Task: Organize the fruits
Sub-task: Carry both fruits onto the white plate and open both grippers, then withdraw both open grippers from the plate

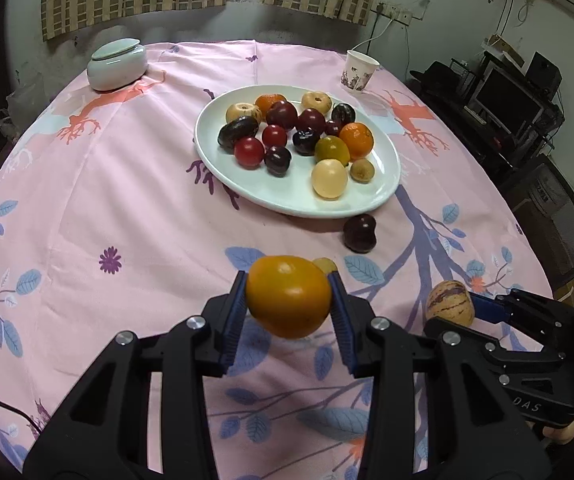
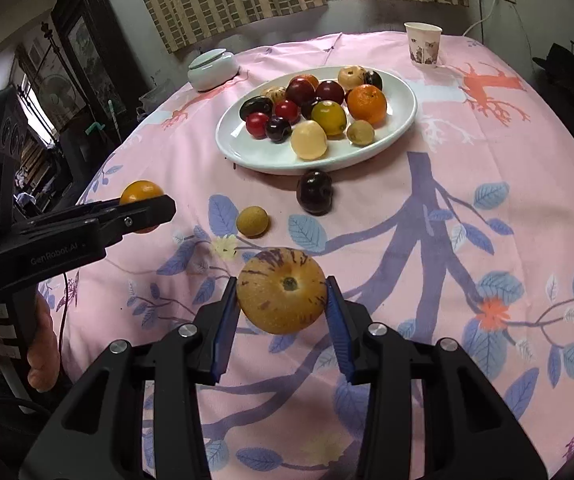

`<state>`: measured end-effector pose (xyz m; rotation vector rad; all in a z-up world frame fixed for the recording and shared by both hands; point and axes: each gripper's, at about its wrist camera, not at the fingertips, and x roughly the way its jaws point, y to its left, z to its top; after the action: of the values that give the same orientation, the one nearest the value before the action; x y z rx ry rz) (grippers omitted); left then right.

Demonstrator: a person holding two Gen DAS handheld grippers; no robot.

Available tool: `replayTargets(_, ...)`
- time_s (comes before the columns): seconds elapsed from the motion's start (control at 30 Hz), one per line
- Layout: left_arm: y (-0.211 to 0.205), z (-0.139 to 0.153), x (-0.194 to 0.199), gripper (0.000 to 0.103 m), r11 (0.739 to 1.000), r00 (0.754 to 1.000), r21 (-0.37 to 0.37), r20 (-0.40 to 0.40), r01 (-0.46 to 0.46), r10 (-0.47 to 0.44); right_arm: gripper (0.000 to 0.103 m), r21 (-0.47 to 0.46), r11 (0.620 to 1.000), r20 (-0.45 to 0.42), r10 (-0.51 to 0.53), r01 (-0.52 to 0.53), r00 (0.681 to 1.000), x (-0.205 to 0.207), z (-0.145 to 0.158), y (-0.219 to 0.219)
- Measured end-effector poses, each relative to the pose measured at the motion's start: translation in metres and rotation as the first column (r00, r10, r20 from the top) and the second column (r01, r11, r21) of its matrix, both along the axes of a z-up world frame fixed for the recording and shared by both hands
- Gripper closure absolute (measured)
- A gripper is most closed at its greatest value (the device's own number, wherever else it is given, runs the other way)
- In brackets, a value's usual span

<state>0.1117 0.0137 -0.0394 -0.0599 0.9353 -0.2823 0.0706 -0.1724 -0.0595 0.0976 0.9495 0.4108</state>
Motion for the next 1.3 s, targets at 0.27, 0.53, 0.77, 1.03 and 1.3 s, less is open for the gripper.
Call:
replayTargets(0.27,0.009,0.011,0.098,0.063,0.999,0.997,-0.018,-0.052,-0.051,0.050,0.061,-0.090,0.990,0.066,0.116,-0.110,0.991,0.070,0.030,0.023)
replayTargets(0.53,0.015,-0.019,0.160,0.063,0.992,0.981,-0.025,-0.156,-0.123,0.117,0.061,-0.157,0.978,0.105,0.155,-0.138,0.982,0.144,0.014,0.053)
replayTargets(0.77,0.012,-0.027,0.169,0.062,0.993,0.979,-0.013,-0.173,-0.117,0.113,0.061,-0.176,0.975,0.083,0.154,-0.137,0.985,0.168,0.004,0.062)
replayTargets(1.03,0.008,-0.026,0.173,0.062,0.993,0.978,-0.001,-0.173,-0.115,0.113,0.050,-0.207,0.970,0.084,0.148,-0.128,0.985,0.179,-0.003,0.065)
replayTargets(1.3,0.004,-0.004,0.163,0.036,0.995,0.988,-0.038,-0.126,-0.095,0.089,0.039,-0.213,0.973,0.115,0.118,-0.091,0.986,0.153,0.019,0.043)
